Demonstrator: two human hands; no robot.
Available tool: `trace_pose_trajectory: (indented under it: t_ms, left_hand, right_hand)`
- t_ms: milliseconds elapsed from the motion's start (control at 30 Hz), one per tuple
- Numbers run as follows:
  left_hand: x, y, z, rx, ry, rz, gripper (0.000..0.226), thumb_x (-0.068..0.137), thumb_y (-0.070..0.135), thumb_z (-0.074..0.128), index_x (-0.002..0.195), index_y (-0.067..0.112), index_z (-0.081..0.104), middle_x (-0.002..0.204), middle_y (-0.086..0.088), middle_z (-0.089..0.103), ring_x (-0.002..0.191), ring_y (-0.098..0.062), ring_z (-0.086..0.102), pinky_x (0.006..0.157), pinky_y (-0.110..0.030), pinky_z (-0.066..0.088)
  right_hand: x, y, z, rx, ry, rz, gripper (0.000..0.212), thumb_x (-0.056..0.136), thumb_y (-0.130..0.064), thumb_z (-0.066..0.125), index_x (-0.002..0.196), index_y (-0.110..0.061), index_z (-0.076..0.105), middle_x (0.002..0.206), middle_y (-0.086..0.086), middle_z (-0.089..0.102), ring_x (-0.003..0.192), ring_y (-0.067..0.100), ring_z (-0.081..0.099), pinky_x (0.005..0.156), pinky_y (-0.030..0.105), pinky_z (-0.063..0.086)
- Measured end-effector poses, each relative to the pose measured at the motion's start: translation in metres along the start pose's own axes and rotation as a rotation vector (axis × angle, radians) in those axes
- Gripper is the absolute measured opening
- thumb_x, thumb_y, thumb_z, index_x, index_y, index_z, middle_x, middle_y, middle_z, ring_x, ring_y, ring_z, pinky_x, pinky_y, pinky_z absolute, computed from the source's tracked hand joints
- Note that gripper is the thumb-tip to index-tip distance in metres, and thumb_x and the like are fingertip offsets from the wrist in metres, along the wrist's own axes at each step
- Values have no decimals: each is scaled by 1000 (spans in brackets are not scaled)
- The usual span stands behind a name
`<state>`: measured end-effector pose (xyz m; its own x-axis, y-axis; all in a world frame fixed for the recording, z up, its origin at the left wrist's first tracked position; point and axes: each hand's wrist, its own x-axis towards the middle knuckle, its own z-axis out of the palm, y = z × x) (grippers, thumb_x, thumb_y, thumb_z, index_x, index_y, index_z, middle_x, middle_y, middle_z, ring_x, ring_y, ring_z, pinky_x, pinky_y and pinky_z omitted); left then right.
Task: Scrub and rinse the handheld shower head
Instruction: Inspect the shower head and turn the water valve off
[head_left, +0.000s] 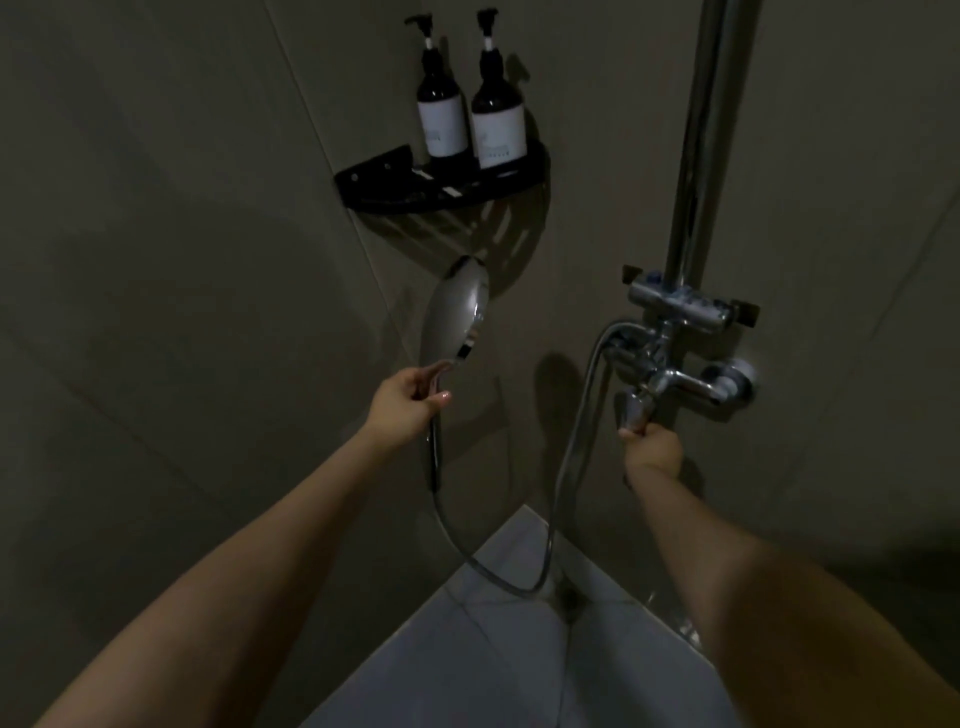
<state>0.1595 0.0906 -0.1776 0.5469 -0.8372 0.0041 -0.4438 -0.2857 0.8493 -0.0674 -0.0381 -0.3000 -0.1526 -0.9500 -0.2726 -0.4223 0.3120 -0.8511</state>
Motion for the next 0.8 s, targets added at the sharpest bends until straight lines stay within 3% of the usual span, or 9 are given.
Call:
trace_pose_trajectory:
  t_ms: [100,367,533,700,800]
  left_hand:
    - [-3,-9,5,-27,-9,-18,32,80,3,67,104,23,60,94,-8,59,90,-18,54,99,-43,45]
    - [-13,-19,15,-38,-4,-58,40,81,-1,65,120,5,59,94,-9,56,90,-18,52,93,-33,45]
    - [-14,-23,22,28,-5,-50,43,80,4,66,122,8,59,96,-7,56,92,-18,53,96,-35,46]
    - [-18,-27,28,41,-13,-59,38,81,6,66,119,3,59,98,-6,59,93,-16,56,84,-23,46]
    - [-18,-29,32,45,5,-42,39,81,3,65,120,5,59,95,-5,60,91,-14,55,66,-2,43]
  right_hand:
    - [1,2,-2,2,0,-15,29,84,-13,65,105,6,66,109,29,66,106,40,61,85,36,47]
    - [6,4,-1,-27,-18,-31,29,84,-12,65,108,5,65,112,27,65,108,39,60,88,36,47]
    - [8,4,-2,-53,-29,-45,28,83,-12,66,105,6,66,111,28,65,107,38,60,88,36,47]
    - [11,7,0,-59,-41,-38,27,84,-12,65,105,6,66,110,28,65,107,38,61,87,36,47]
    - [10,8,1,-44,-47,-40,26,85,-12,64,104,6,66,109,28,66,106,37,61,87,36,47]
